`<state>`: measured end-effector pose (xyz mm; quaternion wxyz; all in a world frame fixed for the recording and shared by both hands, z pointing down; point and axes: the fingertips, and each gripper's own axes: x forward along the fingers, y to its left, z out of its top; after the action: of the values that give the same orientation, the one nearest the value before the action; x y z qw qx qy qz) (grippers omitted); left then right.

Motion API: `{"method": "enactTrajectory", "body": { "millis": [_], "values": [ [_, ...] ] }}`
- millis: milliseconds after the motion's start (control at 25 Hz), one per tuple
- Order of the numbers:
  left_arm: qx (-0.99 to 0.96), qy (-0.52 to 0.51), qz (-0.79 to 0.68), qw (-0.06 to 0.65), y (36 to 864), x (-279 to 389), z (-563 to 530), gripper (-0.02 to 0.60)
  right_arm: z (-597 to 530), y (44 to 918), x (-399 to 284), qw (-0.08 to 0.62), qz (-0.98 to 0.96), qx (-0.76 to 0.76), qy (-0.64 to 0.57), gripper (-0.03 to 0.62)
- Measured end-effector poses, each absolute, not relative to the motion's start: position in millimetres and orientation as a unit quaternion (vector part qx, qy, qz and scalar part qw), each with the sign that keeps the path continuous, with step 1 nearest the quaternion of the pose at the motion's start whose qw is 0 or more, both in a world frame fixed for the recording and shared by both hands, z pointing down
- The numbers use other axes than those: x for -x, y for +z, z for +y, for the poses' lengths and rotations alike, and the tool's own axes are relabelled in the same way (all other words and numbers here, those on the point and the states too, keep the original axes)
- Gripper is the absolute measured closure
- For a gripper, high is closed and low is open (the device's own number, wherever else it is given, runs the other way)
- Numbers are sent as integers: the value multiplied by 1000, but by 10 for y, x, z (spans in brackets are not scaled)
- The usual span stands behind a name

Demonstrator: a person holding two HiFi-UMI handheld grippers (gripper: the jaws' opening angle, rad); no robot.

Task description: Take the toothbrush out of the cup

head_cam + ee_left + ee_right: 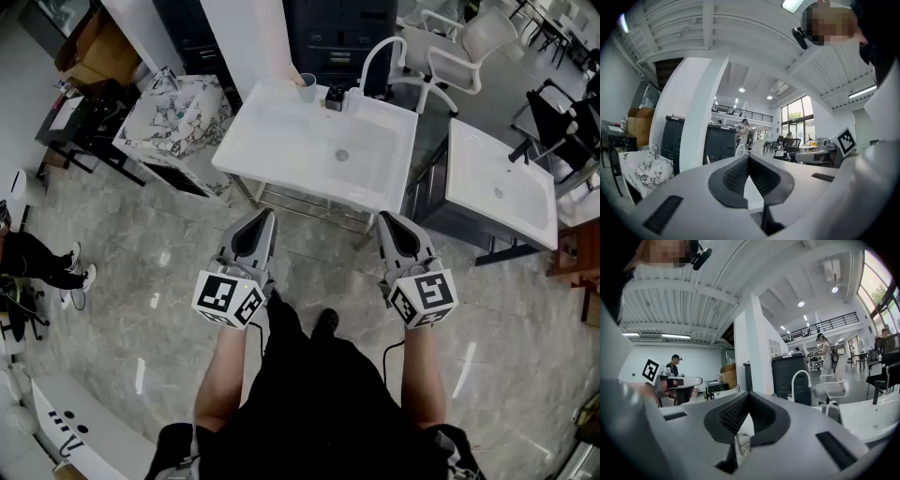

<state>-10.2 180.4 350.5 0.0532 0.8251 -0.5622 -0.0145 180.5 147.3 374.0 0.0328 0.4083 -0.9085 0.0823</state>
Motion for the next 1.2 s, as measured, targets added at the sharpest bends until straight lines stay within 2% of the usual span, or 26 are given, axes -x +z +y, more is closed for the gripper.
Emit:
{"method": "enactTrajectory", "body": {
  "millis": [640,1200],
  "values": [
    [-815,-13,-576,64,3523,132,1969,566,1635,3731,-2088,13,-888,-451,89,562],
    [-819,-22,-570,68,3588,702,1435,566,1234,3743,-1382,21,-909,-408,80,562]
  ]
}}
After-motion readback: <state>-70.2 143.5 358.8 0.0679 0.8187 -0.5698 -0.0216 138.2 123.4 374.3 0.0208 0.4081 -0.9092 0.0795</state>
